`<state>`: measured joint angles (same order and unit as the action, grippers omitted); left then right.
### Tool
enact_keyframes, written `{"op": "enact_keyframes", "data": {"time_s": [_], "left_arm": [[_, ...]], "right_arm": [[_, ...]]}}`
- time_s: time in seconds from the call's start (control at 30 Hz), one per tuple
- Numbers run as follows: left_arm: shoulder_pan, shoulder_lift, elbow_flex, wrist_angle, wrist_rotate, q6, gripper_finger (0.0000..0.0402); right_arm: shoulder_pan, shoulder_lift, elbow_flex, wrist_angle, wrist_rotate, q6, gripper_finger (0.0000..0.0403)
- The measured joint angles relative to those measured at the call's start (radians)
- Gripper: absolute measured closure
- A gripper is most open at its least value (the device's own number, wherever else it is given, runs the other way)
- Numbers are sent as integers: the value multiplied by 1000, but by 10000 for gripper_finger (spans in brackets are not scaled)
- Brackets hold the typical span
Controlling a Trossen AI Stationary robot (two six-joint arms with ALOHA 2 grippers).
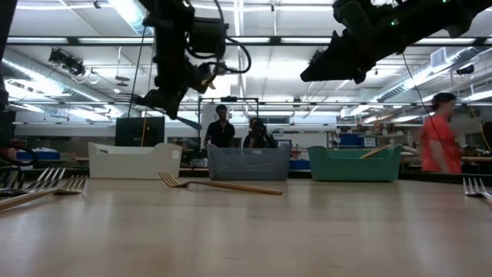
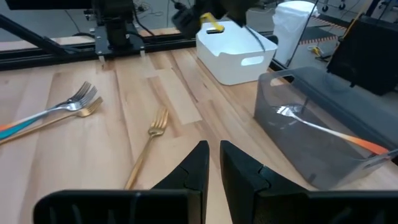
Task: Sort silverware by color (type)
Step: Put the blue fork into the white bin
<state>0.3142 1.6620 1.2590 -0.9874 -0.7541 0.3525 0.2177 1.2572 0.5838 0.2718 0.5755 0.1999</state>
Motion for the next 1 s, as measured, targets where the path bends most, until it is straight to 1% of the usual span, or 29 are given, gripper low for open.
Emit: {"op": "enact_keyframes", "data": {"time_s": [0.13,0.27,0.37,0.67,0.87,1.0], "left_arm": [[65,-79,-100,127,25,58,386],[144,-146,-182,269,93,110,386],[203,-177,-220,358,157,131,386],[351,-185,-239,431,323,103,386],[412,-185,-239,433,400,49,386],[438,-185,-239,420,422,36,386]], "right_arm": [[19,0,0,0,0,17,353],[32,0,0,4,0,22,353],[36,0,0,3,0,43,353],[63,0,0,1,1,59,353],[87,0,0,-21,10,81,353],[104,0,0,-58,58,117,353]]}}
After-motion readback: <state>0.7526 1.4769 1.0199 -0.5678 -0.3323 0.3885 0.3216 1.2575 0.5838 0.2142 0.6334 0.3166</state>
